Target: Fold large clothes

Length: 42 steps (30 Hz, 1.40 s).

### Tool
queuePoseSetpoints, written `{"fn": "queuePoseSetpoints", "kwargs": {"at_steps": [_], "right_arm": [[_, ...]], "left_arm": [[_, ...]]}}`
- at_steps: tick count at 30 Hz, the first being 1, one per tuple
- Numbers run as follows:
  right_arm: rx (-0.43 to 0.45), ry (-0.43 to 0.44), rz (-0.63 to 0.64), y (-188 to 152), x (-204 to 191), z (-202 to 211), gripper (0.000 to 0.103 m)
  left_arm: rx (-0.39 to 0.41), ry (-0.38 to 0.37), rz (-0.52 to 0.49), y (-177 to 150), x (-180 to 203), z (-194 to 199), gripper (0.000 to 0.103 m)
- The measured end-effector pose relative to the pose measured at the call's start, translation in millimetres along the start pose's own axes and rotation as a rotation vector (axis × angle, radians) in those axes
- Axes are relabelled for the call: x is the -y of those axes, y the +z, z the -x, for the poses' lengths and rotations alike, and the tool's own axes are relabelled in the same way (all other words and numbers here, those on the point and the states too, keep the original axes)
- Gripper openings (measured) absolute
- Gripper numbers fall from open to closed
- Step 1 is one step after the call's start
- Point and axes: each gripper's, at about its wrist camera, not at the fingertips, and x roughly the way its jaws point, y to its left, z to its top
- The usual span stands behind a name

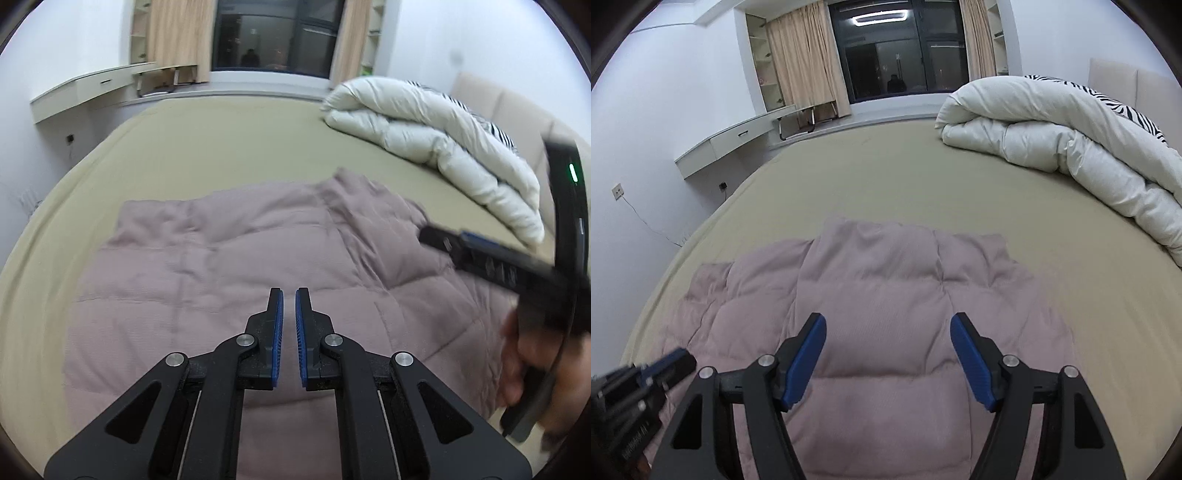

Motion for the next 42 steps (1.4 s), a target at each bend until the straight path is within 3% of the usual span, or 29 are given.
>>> {"fn": "queuePoseSetpoints", "kwargs": {"at_steps": [3,5,7,11,14,15,16,18,21,23,25,28,30,33,34,36,39,42], "right_arm": [[-0.100,-0.017,0.030,15.4,2.2,-38.0,0.069],[-0.168,-0.059,0.074,10.6,4.2,-66.9,0.072],[-0.162,-0.072,0.084,1.7,9.9,-81.4,0.084],[-0.188,-0.028,-0.016,2.4,30.8,-99.3,0.091],[-0.204,-0.016,-0.034,6.9,35.7,-97.7,0.092],[-0.201,-0.024,-0.048,8.5,36.7,-91.8,0.090],[-0.189,-0.026,-0.074,10.2,37.5,-83.7,0.081],[-0.145,0.033,-0.107,13.9,32.2,-65.3,0.068],[-0.086,0.135,-0.036,24.2,-1.1,-50.0,0.062],[-0.105,0.202,0.036,33.4,-29.6,-59.2,0.058],[-0.139,0.203,0.052,38.5,-41.6,-80.1,0.057],[-0.225,0.210,-0.054,42.4,-22.1,-122.7,0.049],[-0.225,0.216,-0.140,49.8,1.4,-135.6,0.034],[-0.226,0.279,-0.241,53.6,31.6,-150.0,0.027],[-0.224,0.281,-0.259,51.4,38.9,-154.3,0.013],[-0.223,0.274,-0.328,44.5,55.6,-161.9,0.000],[-0.201,0.374,-0.452,33.5,75.9,-168.4,0.000],[-0.174,0.368,-0.439,33.0,74.1,-165.3,0.000]], "left_arm": [[-0.071,0.035,-0.010,-3.6,-1.9,-37.9,0.006],[-0.057,0.042,-0.015,-6.4,-6.2,-49.9,0.006],[-0.057,0.037,-0.028,-7.9,-6.1,-57.4,0.006],[-0.046,0.047,-0.060,-8.5,-2.6,-67.2,0.006],[-0.049,-0.003,-0.024,-3.9,-12.9,-60.6,0.006],[-0.046,0.002,-0.014,-2.6,-17.5,-53.7,0.006],[-0.035,0.024,-0.004,-1.0,-23.5,-49.3,0.006],[0.003,0.052,0.012,6.2,-36.2,-38.4,0.006],[0.012,0.104,0.001,19.9,-53.0,-42.6,0.006],[0.010,0.128,0.010,28.1,-66.4,-48.4,0.006],[-0.005,0.151,0.023,34.6,-80.0,-58.1,0.006],[-0.057,0.114,0.076,35.1,-102.0,-79.5,0.007],[-0.048,0.098,0.087,33.0,-106.6,-85.7,0.007],[-0.028,0.091,0.094,28.9,-111.3,-90.2,0.007],[-0.025,0.089,0.098,28.4,-112.6,-91.6,0.007],[-0.017,0.070,0.114,27.2,-117.5,-94.2,0.007],[-0.007,0.048,0.134,18.4,-125.5,-91.4,0.007],[-0.010,0.059,0.123,11.4,-123.6,-95.9,0.008]]}}
